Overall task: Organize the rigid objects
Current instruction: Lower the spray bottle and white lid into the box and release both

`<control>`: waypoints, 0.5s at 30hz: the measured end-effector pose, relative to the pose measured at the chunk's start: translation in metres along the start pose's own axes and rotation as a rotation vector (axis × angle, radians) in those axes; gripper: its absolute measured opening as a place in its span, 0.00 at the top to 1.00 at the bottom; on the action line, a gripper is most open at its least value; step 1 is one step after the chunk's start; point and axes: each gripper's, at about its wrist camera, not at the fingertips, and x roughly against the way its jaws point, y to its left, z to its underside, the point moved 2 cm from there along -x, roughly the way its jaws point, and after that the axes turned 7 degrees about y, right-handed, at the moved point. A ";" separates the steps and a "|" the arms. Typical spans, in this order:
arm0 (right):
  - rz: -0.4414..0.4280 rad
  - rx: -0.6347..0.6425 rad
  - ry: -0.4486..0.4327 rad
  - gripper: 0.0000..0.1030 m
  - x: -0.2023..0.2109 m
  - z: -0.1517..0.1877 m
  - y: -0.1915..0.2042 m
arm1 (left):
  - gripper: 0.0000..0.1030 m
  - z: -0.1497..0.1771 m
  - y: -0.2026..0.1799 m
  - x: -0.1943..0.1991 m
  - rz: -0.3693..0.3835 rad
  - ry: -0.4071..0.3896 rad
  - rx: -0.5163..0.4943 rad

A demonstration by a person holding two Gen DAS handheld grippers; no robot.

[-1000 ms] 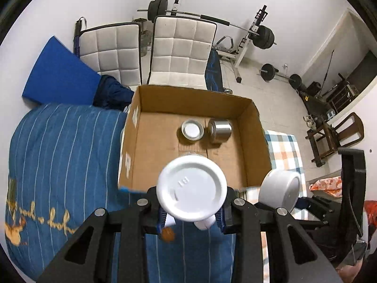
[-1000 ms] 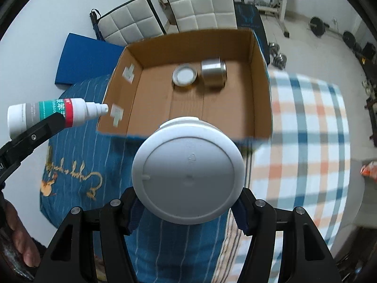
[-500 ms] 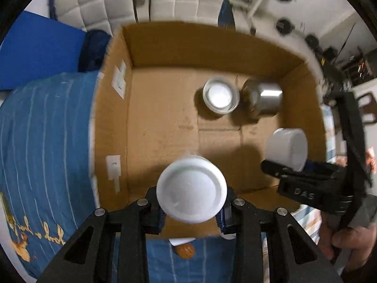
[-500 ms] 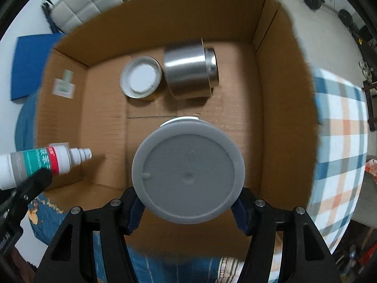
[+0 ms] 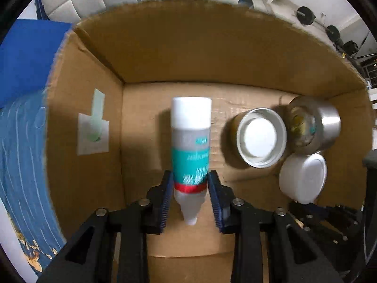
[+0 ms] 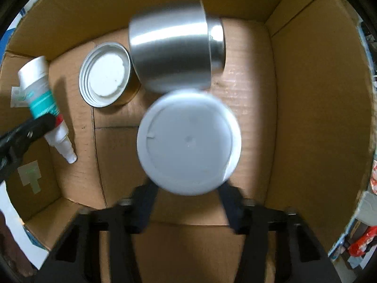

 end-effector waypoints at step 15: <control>-0.139 -0.023 -0.062 0.53 0.032 0.031 -0.025 | 0.73 0.012 0.015 0.028 -0.004 -0.020 0.042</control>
